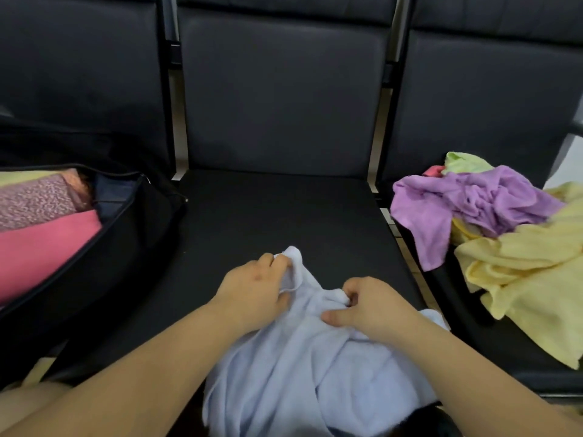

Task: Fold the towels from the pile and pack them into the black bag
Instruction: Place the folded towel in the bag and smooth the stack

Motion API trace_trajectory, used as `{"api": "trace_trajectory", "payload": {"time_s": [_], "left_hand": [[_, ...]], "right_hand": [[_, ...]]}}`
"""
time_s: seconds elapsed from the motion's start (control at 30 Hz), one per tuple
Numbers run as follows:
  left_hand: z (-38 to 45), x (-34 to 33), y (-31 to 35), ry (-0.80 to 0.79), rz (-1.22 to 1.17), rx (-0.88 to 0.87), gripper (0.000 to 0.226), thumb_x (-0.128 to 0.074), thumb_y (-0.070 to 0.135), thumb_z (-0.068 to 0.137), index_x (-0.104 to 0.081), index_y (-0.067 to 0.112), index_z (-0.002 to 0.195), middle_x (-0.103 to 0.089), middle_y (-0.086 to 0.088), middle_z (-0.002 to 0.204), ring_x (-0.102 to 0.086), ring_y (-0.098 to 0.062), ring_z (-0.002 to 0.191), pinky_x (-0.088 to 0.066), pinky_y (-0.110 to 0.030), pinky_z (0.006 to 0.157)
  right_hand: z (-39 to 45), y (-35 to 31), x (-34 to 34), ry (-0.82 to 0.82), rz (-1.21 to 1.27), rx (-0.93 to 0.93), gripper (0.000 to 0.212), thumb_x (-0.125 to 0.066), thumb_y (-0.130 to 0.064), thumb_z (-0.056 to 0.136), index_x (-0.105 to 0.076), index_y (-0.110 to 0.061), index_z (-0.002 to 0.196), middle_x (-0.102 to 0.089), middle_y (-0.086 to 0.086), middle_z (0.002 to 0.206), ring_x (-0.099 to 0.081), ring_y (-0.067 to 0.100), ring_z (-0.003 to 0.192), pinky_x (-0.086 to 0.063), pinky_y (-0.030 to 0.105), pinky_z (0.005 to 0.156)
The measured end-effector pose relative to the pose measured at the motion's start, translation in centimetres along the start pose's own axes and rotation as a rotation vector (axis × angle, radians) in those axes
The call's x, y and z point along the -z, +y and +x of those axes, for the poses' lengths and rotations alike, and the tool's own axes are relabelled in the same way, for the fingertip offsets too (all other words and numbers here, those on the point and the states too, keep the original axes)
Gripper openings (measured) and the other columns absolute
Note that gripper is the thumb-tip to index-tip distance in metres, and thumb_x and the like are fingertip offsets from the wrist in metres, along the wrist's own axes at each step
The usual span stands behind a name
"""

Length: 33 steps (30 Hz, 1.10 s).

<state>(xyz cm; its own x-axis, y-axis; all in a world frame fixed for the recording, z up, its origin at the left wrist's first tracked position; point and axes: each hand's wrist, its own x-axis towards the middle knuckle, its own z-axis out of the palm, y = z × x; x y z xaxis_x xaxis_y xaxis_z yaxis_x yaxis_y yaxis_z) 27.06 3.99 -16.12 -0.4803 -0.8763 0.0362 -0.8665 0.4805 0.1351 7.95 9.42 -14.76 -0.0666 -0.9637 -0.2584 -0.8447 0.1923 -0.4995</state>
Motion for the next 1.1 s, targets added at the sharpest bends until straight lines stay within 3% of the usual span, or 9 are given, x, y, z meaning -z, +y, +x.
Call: {"api": "trace_trajectory", "payload": {"time_s": [0.1,0.23,0.4,0.5,0.57,0.77,0.87,0.97,1.1], "left_hand": [[-0.2,-0.5,0.0,0.014,0.012,0.009,0.042,-0.038,0.044,0.097,-0.032,0.028,0.135,-0.048,0.004,0.12,-0.057,-0.017,0.093,-0.04,-0.027,0.067],[-0.9,-0.9,-0.5,0.01,0.024,0.042,0.029,-0.034,0.035,0.1,-0.051,0.023,0.121,-0.052,0.005,0.111,-0.058,-0.017,0.091,-0.044,-0.027,0.07],[-1.9,0.2,-1.4,-0.006,-0.699,0.312,0.028,-0.047,0.034,0.098,-0.055,0.017,0.076,-0.059,0.002,0.076,-0.055,-0.013,0.069,-0.043,-0.026,0.061],[-3.2,1.2,-2.0,-0.089,-1.255,0.473,0.03,-0.051,0.037,0.097,-0.067,0.012,0.097,-0.073,-0.005,0.093,-0.068,-0.02,0.09,-0.053,-0.036,0.086],[-4.0,1.5,-2.5,-0.107,-1.406,0.525,0.032,-0.052,0.037,0.096,-0.067,0.011,0.106,-0.074,-0.007,0.1,-0.068,-0.024,0.098,-0.051,-0.04,0.092],[-6.1,2.6,-5.1,-0.076,-1.426,0.647,0.042,-0.049,0.041,0.097,-0.066,0.005,0.111,-0.072,-0.01,0.107,-0.067,-0.025,0.102,-0.053,-0.038,0.083],[-7.3,3.6,-6.5,-0.08,-1.386,0.643,0.038,-0.047,0.035,0.099,-0.067,0.005,0.107,-0.073,-0.011,0.101,-0.068,-0.024,0.095,-0.053,-0.038,0.076],[-8.8,5.0,-8.1,-0.225,-1.302,0.587,0.036,-0.047,0.029,0.096,-0.07,0.002,0.102,-0.072,-0.017,0.1,-0.072,-0.026,0.082,-0.056,-0.039,0.068],[-11.5,6.4,-10.2,-0.379,-1.243,0.588,0.064,-0.074,0.042,0.067,-0.065,-0.002,0.114,-0.063,-0.026,0.115,-0.065,-0.037,0.091,-0.058,-0.037,0.064]], "right_hand": [[-0.7,0.2,0.6,0.027,0.128,0.076,0.043,-0.077,-0.042,0.073,-0.045,-0.016,0.064,-0.043,-0.005,0.068,-0.039,0.008,0.057,-0.032,0.023,0.055],[-1.9,0.4,1.1,-0.005,0.423,0.03,0.047,-0.059,-0.05,0.087,-0.046,-0.009,0.07,-0.041,0.003,0.066,-0.04,0.014,0.061,-0.036,0.027,0.06],[-3.1,1.4,1.6,0.066,0.492,-0.039,0.044,-0.051,-0.039,0.095,-0.036,-0.016,0.061,-0.03,-0.001,0.059,-0.03,0.012,0.052,-0.025,0.025,0.051],[-3.9,2.5,1.9,-0.007,0.496,-0.053,0.041,-0.059,-0.036,0.092,-0.041,-0.02,0.059,-0.033,-0.004,0.055,-0.03,0.01,0.049,-0.026,0.023,0.05],[-4.6,3.0,1.9,-0.061,0.432,-0.066,0.034,-0.062,-0.036,0.09,-0.049,-0.016,0.066,-0.04,-0.001,0.06,-0.035,0.012,0.055,-0.029,0.025,0.054],[-6.5,3.8,3.4,-0.045,0.202,-0.087,0.028,-0.063,-0.034,0.09,-0.058,-0.016,0.069,-0.055,-0.002,0.066,-0.048,0.01,0.062,-0.035,0.022,0.059],[-7.8,4.3,5.0,-0.064,0.249,-0.1,0.022,-0.07,-0.029,0.085,-0.065,-0.01,0.075,-0.064,-0.001,0.068,-0.057,0.008,0.058,-0.039,0.017,0.054],[-9.1,5.0,6.5,-0.15,0.164,-0.098,0.01,-0.072,-0.025,0.083,-0.072,-0.015,0.082,-0.068,-0.006,0.076,-0.061,0.003,0.065,-0.042,0.011,0.057],[-9.8,4.9,7.0,-0.158,0.155,-0.125,0.038,-0.075,-0.047,0.072,-0.072,-0.013,0.088,-0.07,0.002,0.084,-0.064,0.015,0.084,-0.049,0.022,0.074]]}}
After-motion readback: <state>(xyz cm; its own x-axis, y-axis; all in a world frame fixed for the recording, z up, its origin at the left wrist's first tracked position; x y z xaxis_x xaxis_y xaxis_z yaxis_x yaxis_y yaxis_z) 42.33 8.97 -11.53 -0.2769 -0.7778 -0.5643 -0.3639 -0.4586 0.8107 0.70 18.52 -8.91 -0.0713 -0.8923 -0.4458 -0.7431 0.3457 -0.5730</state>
